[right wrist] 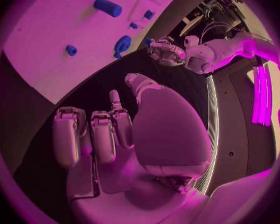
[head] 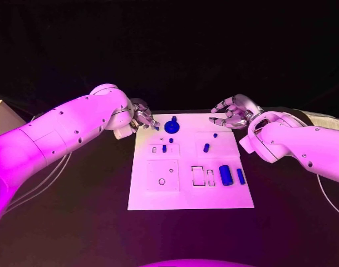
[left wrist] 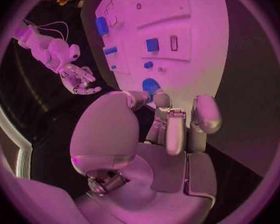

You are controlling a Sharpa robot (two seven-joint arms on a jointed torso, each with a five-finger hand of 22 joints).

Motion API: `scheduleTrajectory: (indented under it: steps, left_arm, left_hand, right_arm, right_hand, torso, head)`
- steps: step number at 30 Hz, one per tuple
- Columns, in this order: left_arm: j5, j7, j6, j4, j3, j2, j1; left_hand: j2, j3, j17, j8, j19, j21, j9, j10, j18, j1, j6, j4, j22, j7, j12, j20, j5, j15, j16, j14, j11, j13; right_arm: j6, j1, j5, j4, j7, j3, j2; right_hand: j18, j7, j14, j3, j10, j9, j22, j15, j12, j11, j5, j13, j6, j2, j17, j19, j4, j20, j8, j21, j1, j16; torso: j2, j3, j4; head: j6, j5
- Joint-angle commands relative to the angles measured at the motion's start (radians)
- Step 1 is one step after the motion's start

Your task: Assemble the parts on the task board

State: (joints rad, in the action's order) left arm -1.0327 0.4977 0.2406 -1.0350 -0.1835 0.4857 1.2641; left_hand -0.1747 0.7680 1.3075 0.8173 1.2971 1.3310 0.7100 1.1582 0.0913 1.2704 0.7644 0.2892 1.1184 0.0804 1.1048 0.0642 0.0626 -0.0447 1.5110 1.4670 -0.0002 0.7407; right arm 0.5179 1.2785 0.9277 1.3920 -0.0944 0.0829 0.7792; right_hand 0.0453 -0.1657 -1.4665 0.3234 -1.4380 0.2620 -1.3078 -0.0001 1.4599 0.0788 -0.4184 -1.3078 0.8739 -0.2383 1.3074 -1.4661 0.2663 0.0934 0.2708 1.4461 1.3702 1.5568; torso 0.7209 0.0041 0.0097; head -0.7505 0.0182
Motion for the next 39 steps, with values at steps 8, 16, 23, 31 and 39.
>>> scheduleTrajectory:
  steps: [8, 16, 23, 31, 39]
  left_arm:
    - [0.028, 0.003, -0.054, -0.136, 0.010, 0.073, -0.009]
    - [-0.007, 0.005, -0.078, -0.206, 0.042, 0.112, -0.022]
    - [-0.037, 0.006, -0.091, -0.235, 0.056, 0.123, -0.048]
    - [-0.039, 0.007, -0.092, -0.238, 0.060, 0.116, -0.076]
    - [-0.050, 0.008, -0.059, -0.218, 0.065, 0.101, -0.082]
  left_hand:
    - [-0.013, 0.177, 0.174, 0.023, 0.014, 0.015, 0.172, 0.019, 0.003, -0.034, 0.003, -0.151, 0.019, -0.010, 0.014, -0.009, 0.013, -0.013, 0.013, 0.069, -0.003, 0.002]
    - [-0.018, 0.189, 0.180, 0.028, 0.021, 0.020, 0.176, 0.027, 0.001, -0.046, 0.005, -0.159, 0.029, -0.012, 0.021, -0.011, 0.021, -0.015, 0.016, 0.072, -0.005, 0.010]
    - [-0.019, 0.193, 0.184, 0.030, 0.024, 0.023, 0.177, 0.031, 0.001, -0.050, 0.007, -0.163, 0.033, -0.013, 0.025, -0.012, 0.022, -0.016, 0.018, 0.074, -0.006, 0.013]
    - [-0.020, 0.196, 0.186, 0.032, 0.024, 0.024, 0.178, 0.034, 0.000, -0.053, 0.008, -0.165, 0.034, -0.014, 0.026, -0.012, 0.023, -0.016, 0.019, 0.075, -0.007, 0.014]
    - [-0.021, 0.199, 0.187, 0.033, 0.026, 0.025, 0.178, 0.035, 0.000, -0.056, 0.009, -0.167, 0.036, -0.014, 0.026, -0.013, 0.026, -0.017, 0.020, 0.075, -0.007, 0.013]
  right_arm:
    - [-0.007, 0.000, 0.001, -0.003, 0.003, 0.000, 0.005]
    - [-0.008, -0.001, 0.000, -0.004, 0.003, 0.000, 0.007]
    - [-0.008, -0.002, 0.000, -0.005, 0.003, 0.000, 0.008]
    - [-0.008, -0.002, 0.000, -0.005, 0.003, 0.000, 0.006]
    - [-0.008, -0.002, 0.000, -0.005, 0.003, 0.000, 0.005]
  right_hand:
    - [-0.007, 0.001, -0.092, 0.008, 0.005, 0.001, -0.122, 0.002, -0.002, 0.001, -0.004, -0.131, -0.008, 0.001, 0.211, -0.048, 0.000, 0.007, 0.003, -0.005, -0.009, -0.006]
    - [-0.007, 0.001, -0.092, 0.008, 0.005, 0.001, -0.122, 0.002, -0.002, 0.001, -0.004, -0.131, -0.008, 0.001, 0.211, -0.048, 0.000, 0.007, 0.003, -0.005, -0.009, -0.006]
    - [-0.008, 0.001, -0.092, 0.010, 0.004, 0.001, -0.123, 0.002, 0.000, 0.001, -0.005, -0.132, -0.008, 0.002, 0.210, -0.048, 0.001, 0.007, 0.004, -0.004, -0.010, -0.006]
    - [-0.008, 0.001, -0.092, 0.010, 0.004, 0.001, -0.123, 0.002, 0.000, 0.001, -0.005, -0.132, -0.008, 0.002, 0.210, -0.048, 0.001, 0.007, 0.004, -0.004, -0.010, -0.006]
    - [-0.008, 0.001, -0.092, 0.010, 0.004, 0.001, -0.123, 0.002, 0.000, 0.001, -0.005, -0.132, -0.008, 0.002, 0.210, -0.048, 0.001, 0.007, 0.004, -0.004, -0.010, -0.006]
  torso:
    - [-0.017, -0.0053, 0.0120]
    - [-0.020, -0.0072, 0.0157]
    - [-0.017, -0.0079, 0.0131]
    - [-0.015, -0.0054, 0.0116]
    - [-0.014, -0.0046, 0.0115]
  head:
    - [-0.013, 0.003]
    - [-0.019, 0.006]
    - [-0.022, 0.010]
    - [-0.023, 0.012]
    - [-0.030, 0.011]
